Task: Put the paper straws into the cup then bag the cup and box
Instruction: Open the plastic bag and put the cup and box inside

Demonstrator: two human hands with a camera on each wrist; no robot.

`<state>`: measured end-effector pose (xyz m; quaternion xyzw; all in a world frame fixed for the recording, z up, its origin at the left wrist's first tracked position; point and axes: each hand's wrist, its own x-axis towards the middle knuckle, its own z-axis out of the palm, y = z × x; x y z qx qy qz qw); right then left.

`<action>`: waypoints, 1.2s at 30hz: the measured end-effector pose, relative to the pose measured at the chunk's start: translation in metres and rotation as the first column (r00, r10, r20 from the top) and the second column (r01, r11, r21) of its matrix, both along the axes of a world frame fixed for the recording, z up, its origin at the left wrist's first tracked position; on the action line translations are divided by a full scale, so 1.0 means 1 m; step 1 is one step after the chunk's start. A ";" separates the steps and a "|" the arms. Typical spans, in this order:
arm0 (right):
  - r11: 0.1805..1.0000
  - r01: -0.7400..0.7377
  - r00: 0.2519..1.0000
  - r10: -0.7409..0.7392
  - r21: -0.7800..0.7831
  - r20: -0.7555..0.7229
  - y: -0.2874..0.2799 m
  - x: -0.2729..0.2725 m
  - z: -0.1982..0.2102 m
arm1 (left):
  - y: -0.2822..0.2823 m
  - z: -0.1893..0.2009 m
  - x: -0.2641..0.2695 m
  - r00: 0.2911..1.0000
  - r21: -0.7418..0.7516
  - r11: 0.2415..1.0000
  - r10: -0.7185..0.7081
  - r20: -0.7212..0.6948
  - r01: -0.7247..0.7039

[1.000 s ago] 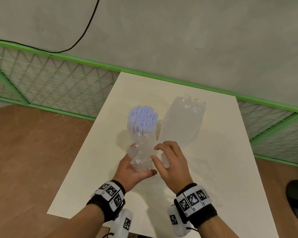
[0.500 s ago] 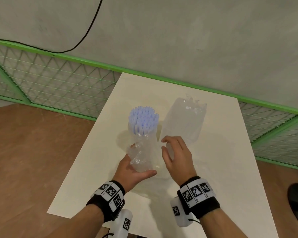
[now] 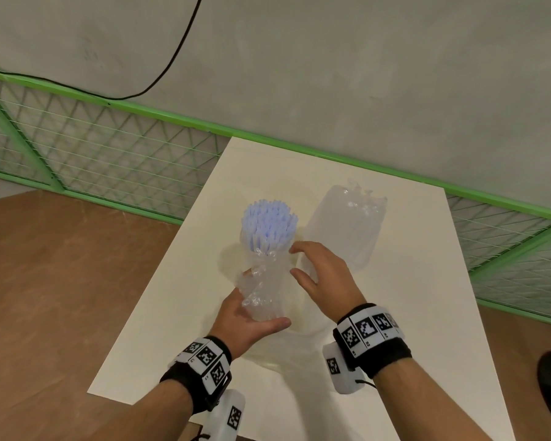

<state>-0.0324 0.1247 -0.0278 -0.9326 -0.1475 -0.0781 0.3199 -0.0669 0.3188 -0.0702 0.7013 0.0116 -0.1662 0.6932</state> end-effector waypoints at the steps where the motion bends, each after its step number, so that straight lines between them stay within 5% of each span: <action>1: 1.000 -0.027 0.999 0.027 0.003 -0.017 0.000 -0.001 0.000 | 0.000 0.000 0.000 1.000 -0.004 1.000 0.002 -0.001 -0.002; 5: 0.998 -0.062 0.998 0.062 -0.014 -0.002 0.003 0.000 -0.003 | -0.001 -0.001 -0.001 1.000 -0.008 1.000 0.020 -0.006 -0.020; 15: 0.991 0.125 0.992 -0.126 0.050 0.017 -0.002 -0.009 0.001 | -0.001 -0.003 0.000 0.999 -0.028 0.999 0.028 -0.021 -0.028; 24: 0.907 0.228 0.940 -0.300 0.354 0.163 -0.022 -0.007 0.080 | 0.003 -0.008 0.004 0.999 0.008 1.000 0.023 -0.049 -0.023; 31: 0.779 0.002 0.899 -0.276 0.627 0.340 -0.062 0.008 0.175 | 0.003 -0.005 0.003 0.998 0.031 0.999 0.022 -0.060 -0.020; 36: 0.777 0.026 0.934 -0.242 0.629 0.261 -0.091 0.056 0.165 | 0.003 -0.006 0.003 0.998 0.032 0.999 0.023 -0.052 -0.022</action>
